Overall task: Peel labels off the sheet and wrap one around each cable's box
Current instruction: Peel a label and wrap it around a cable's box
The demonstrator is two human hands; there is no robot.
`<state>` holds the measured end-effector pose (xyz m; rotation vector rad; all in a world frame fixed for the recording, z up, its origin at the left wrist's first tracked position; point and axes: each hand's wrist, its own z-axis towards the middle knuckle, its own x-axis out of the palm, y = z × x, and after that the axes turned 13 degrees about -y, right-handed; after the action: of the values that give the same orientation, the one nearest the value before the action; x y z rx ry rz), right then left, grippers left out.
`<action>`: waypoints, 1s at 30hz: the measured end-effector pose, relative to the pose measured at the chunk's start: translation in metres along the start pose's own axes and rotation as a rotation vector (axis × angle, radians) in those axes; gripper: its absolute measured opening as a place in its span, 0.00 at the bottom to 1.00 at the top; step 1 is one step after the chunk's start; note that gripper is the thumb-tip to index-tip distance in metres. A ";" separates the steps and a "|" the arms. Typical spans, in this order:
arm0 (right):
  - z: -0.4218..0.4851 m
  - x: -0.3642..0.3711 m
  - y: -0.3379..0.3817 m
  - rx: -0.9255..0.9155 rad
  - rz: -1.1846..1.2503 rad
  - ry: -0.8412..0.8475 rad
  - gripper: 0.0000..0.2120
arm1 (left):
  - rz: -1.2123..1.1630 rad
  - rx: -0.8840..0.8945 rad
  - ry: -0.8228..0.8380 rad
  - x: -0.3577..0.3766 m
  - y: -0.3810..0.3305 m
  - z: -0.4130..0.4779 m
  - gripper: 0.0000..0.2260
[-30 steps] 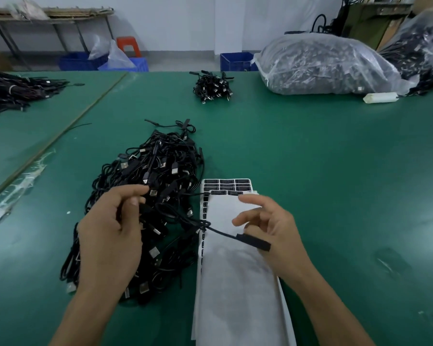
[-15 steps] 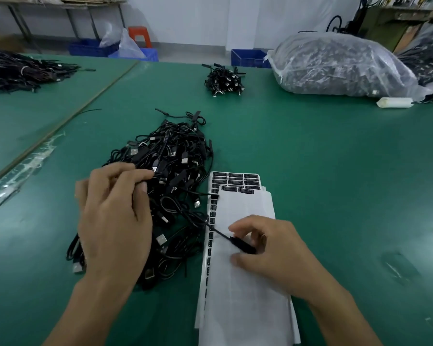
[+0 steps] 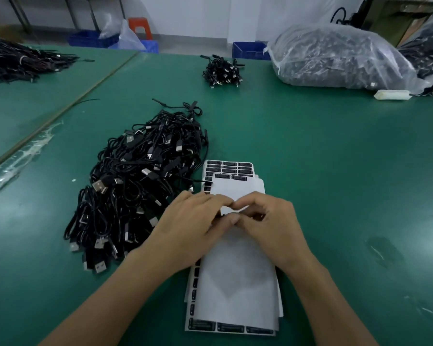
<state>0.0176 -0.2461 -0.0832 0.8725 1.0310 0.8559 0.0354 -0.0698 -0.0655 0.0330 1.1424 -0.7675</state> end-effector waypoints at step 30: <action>0.003 -0.017 0.015 0.347 -0.136 0.256 0.29 | -0.285 -0.304 -0.282 0.032 0.012 0.018 0.08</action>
<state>0.0131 -0.2561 -0.0634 0.9850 1.4766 0.6950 0.0629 -0.0846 -0.0880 -0.4870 0.9925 -0.8117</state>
